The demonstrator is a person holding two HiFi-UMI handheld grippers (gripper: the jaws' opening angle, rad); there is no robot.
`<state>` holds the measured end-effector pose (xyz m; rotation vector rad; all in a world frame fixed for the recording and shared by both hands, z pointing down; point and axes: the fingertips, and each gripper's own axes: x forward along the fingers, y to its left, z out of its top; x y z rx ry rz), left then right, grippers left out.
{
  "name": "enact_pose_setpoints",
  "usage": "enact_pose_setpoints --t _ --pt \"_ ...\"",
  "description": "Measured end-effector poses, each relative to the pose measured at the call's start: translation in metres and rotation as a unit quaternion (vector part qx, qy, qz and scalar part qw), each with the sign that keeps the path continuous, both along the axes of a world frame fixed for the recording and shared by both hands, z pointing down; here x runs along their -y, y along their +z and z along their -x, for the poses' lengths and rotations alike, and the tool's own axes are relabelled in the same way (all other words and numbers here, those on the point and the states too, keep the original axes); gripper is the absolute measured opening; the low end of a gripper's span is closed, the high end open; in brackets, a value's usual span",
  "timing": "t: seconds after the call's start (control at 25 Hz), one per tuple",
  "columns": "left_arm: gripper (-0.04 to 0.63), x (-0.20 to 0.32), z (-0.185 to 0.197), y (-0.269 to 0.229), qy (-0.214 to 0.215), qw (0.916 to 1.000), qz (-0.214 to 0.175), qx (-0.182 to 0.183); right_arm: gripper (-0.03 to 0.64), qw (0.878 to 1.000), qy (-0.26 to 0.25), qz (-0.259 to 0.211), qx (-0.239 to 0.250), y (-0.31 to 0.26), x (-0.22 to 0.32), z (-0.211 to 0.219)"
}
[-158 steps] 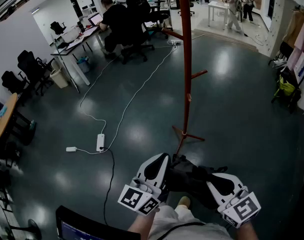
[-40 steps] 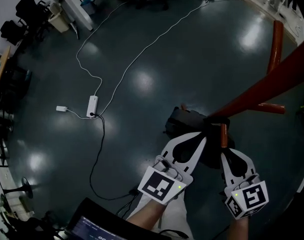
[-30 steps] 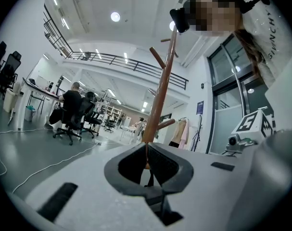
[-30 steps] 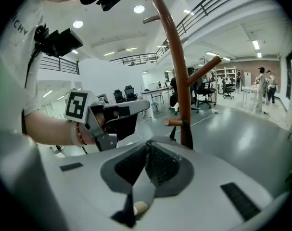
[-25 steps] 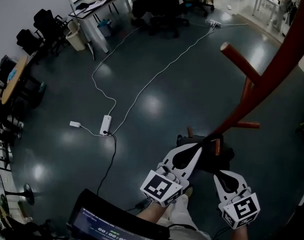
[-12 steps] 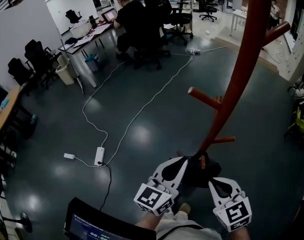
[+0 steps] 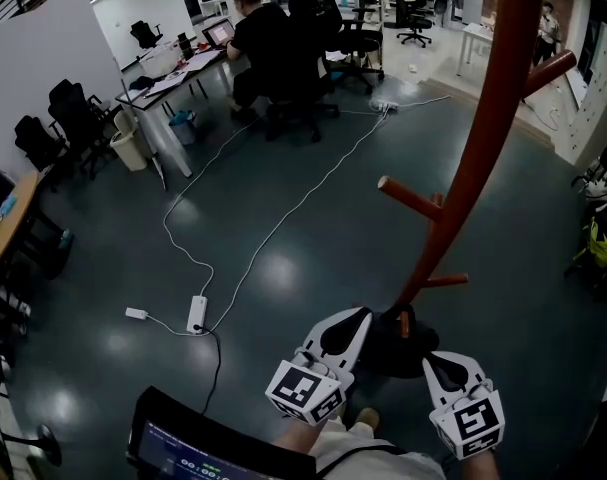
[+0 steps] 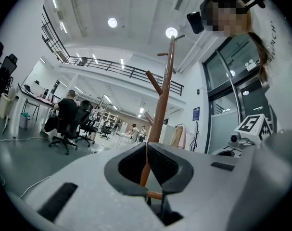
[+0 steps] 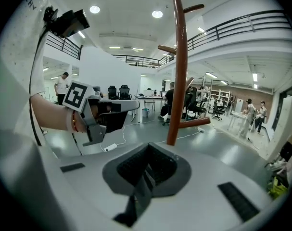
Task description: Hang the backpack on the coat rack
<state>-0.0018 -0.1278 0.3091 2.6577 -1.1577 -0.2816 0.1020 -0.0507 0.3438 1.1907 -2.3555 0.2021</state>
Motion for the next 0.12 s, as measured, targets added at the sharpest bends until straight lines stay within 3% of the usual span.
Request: enact_pose_setpoints --t 0.12 --pt "0.020 0.0025 -0.0025 0.0000 0.008 1.0000 -0.002 0.000 0.018 1.000 0.006 0.005 -0.001 0.0051 0.0034 -0.0045"
